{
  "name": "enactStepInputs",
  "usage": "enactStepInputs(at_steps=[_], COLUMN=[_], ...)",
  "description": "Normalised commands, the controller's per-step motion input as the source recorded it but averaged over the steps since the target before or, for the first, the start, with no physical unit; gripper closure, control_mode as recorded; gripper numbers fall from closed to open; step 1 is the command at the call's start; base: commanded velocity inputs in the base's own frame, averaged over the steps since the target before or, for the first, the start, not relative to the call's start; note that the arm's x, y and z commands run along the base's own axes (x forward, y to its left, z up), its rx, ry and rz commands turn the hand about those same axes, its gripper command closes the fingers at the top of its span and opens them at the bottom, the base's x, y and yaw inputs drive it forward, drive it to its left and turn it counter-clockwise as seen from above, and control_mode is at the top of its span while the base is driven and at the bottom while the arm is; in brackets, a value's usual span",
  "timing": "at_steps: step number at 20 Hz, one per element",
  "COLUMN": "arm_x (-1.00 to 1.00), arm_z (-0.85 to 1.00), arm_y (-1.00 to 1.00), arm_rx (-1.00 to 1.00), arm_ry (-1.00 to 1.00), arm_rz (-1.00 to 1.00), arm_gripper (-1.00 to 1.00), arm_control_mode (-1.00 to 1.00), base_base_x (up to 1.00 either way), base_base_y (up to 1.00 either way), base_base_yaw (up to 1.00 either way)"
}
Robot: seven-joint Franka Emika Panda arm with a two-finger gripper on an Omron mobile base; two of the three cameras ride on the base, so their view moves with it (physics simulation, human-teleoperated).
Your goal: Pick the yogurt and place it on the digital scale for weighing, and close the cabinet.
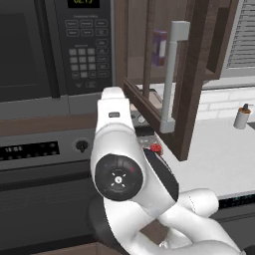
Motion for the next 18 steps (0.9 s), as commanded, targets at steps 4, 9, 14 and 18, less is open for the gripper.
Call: enactStepInputs(at_steps=[4, 9, 14, 18], arm_x=[0.56, 0.61, 0.49, 0.22], arm_z=[0.0, -0.05, -0.07, 0.0], arm_y=[-0.23, -0.34, -0.38, -0.61], arm_rx=[0.03, 0.05, 0.05, 0.1], arm_ry=[0.0, 0.01, 0.02, 0.0], arm_rz=[-0.1, -0.11, -0.11, -0.12], arm_gripper=[-1.0, -1.0, -1.0, -1.0], arm_control_mode=[-1.0, -1.0, -1.0, -1.0], base_base_x=[0.0, 0.0, 0.0, 0.0], base_base_y=[0.0, 0.0, 0.0, 0.0], base_base_yaw=[0.0, 0.0, 0.0, 0.0])
